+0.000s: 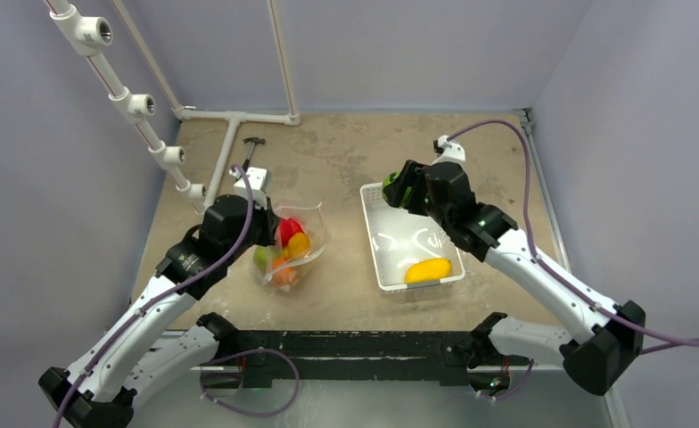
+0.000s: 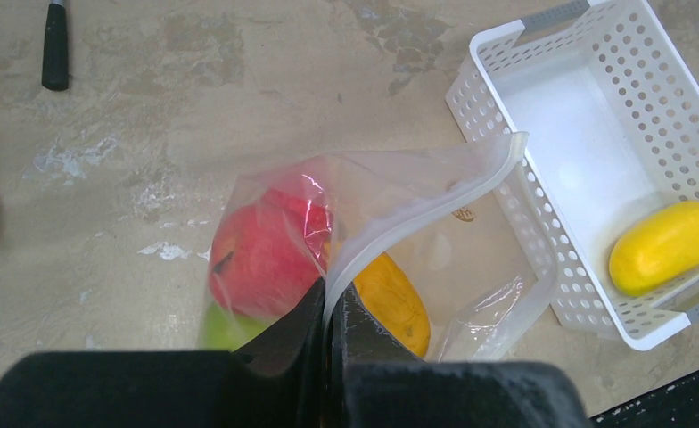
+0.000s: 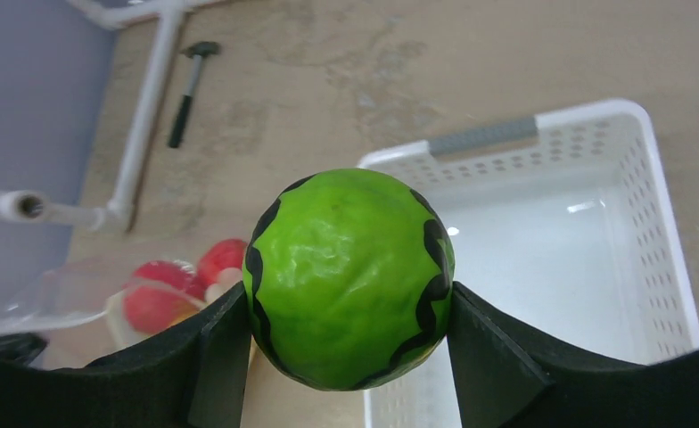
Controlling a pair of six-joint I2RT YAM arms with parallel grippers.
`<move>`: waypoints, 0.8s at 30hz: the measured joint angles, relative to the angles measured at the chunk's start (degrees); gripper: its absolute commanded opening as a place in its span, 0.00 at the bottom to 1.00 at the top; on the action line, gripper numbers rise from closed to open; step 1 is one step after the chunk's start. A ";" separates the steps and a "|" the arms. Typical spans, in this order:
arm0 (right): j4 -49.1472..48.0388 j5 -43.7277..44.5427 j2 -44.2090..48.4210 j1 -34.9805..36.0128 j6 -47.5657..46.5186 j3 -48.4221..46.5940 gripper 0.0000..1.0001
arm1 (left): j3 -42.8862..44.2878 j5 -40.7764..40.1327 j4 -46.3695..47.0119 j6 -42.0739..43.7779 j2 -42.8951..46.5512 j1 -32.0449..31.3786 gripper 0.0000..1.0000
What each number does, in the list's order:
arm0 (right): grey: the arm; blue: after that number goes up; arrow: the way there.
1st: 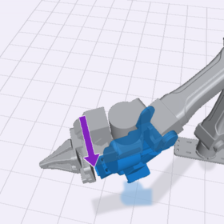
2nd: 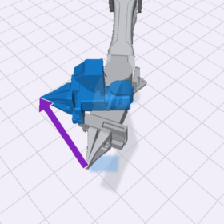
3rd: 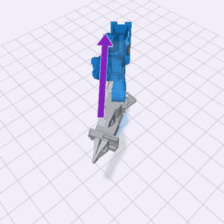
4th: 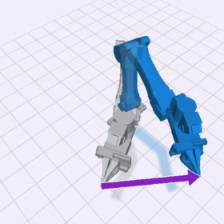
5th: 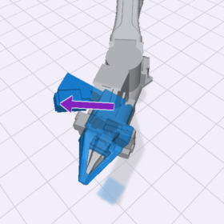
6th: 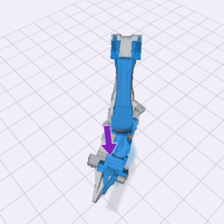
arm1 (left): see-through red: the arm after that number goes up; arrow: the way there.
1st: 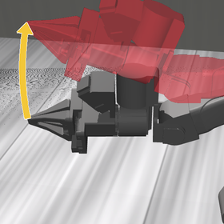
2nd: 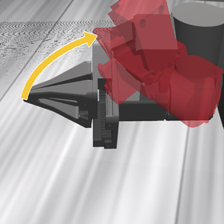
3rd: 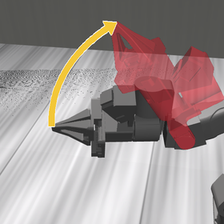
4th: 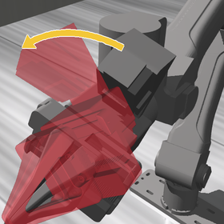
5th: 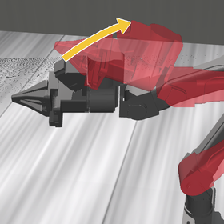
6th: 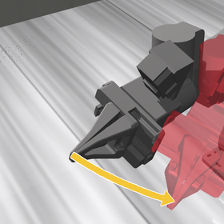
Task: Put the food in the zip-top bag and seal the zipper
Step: Place the fake fruit in the zipper food storage bag.
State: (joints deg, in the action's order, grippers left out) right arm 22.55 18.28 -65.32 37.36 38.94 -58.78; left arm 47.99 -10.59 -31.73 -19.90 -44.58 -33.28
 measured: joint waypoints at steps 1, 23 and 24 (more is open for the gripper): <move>-1.31 -1.66 1.29 0.00 -1.20 -0.02 0.00 | -0.02 -0.09 0.00 0.00 -0.04 0.07 0.00; -22.88 -23.76 3.87 15.08 -9.70 3.17 0.00 | 0.00 -1.03 0.61 0.00 -0.81 0.63 0.00; -23.43 -23.54 2.62 16.02 -9.84 2.99 0.00 | 0.00 -1.07 0.61 0.00 -0.85 0.63 0.00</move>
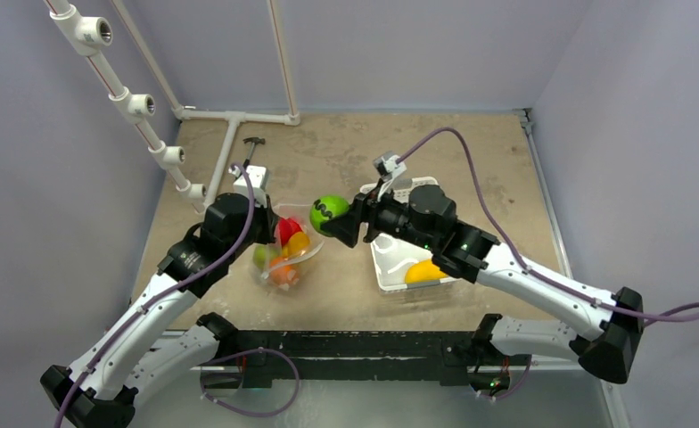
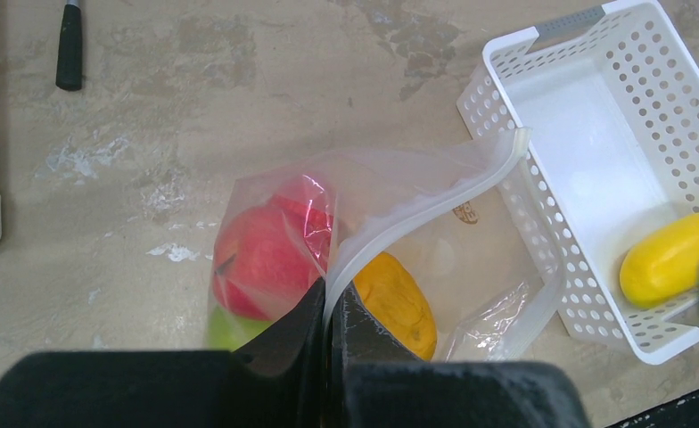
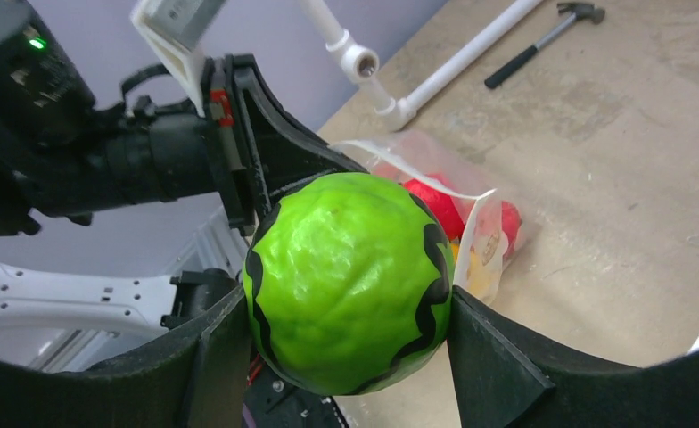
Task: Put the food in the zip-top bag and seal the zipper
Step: Place the fake fruit in the zipper food storage bag.
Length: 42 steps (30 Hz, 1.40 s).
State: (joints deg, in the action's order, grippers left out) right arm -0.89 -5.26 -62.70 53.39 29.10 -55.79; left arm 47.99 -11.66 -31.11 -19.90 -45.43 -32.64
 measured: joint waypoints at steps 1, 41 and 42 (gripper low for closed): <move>-0.24 0.33 -1.11 0.61 -0.11 -0.22 0.00 | 0.00 -0.07 0.02 0.00 0.00 0.00 0.00; 8.00 27.28 -36.57 10.38 3.37 -20.37 0.25 | -0.02 -0.07 0.15 0.04 -0.74 0.63 0.00; 8.55 27.91 -37.13 10.43 3.82 -20.94 0.25 | -0.02 -0.07 0.15 0.02 -0.74 0.66 0.00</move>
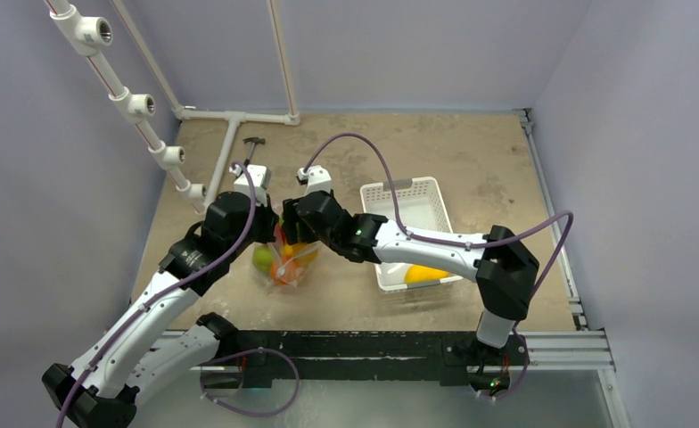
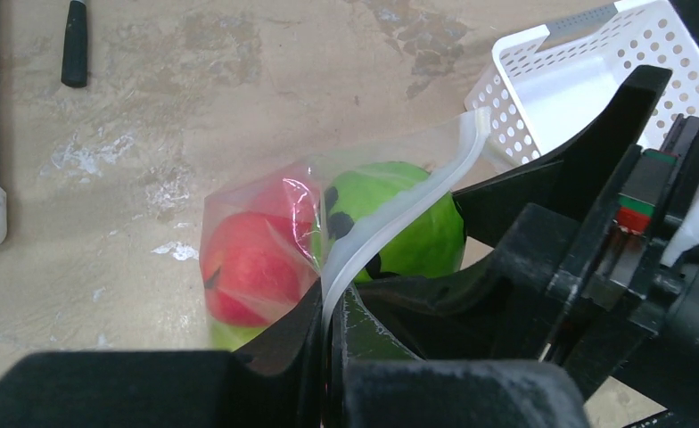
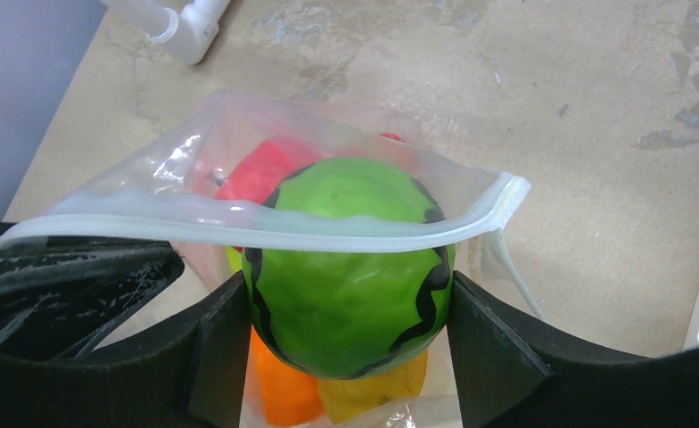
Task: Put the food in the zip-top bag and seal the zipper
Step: Place the fake fruit in the zipper food storage bag, then adjust the zipper food storage bag at the center of the board.
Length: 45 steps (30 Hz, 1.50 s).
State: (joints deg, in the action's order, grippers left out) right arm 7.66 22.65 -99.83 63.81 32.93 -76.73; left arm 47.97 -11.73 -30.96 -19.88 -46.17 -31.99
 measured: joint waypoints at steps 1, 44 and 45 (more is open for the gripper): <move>0.48 0.61 -0.42 0.04 0.33 -0.57 0.25 | 0.00 0.00 0.00 0.02 0.00 0.00 0.00; 7.67 2.99 15.34 0.04 11.98 7.82 0.71 | 0.00 0.17 0.00 0.00 -0.11 0.52 0.00; 8.11 3.28 15.23 0.04 12.55 7.89 0.69 | 0.00 0.24 0.00 0.00 -0.11 0.52 0.00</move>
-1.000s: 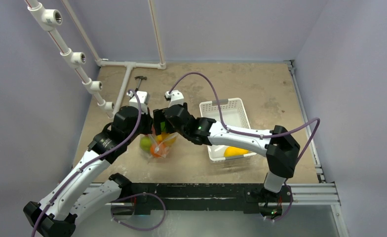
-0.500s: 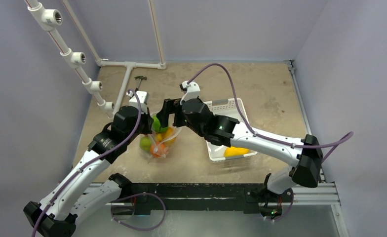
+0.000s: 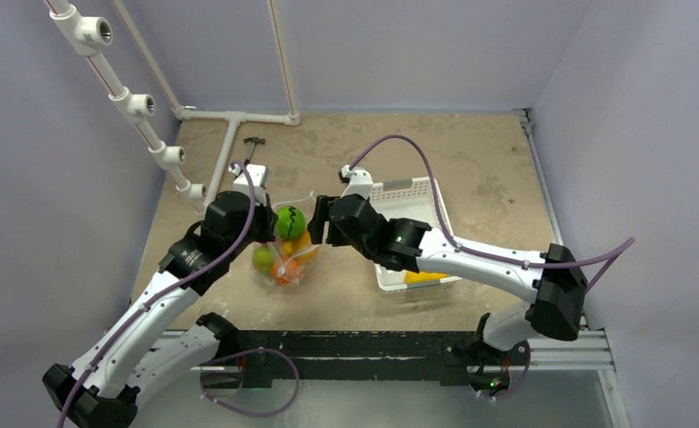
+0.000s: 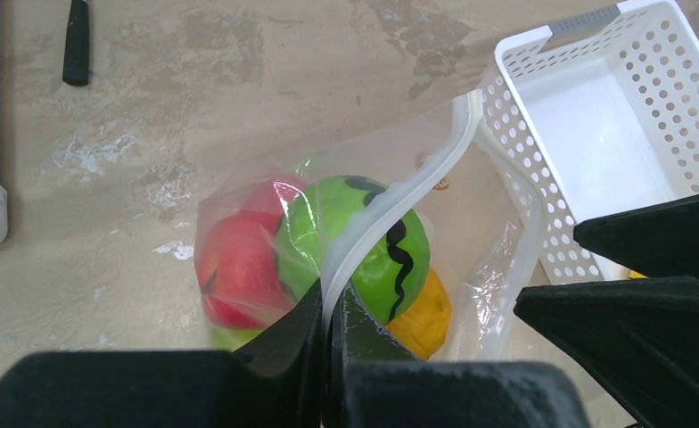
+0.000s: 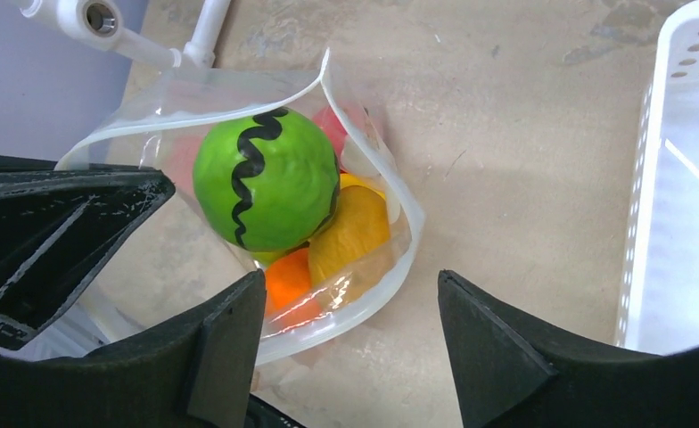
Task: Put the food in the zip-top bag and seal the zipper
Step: Adjust the zipper food storage bag at the center of the board.
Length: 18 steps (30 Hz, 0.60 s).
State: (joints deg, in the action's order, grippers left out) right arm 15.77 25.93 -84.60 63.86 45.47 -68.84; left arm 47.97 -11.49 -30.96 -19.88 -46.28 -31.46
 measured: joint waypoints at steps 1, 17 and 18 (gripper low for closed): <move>0.13 0.13 -0.17 0.00 0.48 0.00 0.67 | 0.00 0.09 0.00 0.00 0.00 0.00 0.00; 0.55 1.55 -6.47 -0.11 3.39 0.00 0.10 | 0.00 0.39 0.00 0.02 0.00 0.00 0.00; 0.52 1.62 -6.47 -0.11 3.39 -0.02 0.06 | 0.00 0.39 0.00 0.00 0.00 0.00 0.00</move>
State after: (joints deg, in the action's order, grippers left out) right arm 16.29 27.55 -91.07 63.75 48.86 -68.86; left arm 47.97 -11.09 -30.96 -19.88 -46.28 -31.46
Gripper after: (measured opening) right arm 0.167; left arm 0.003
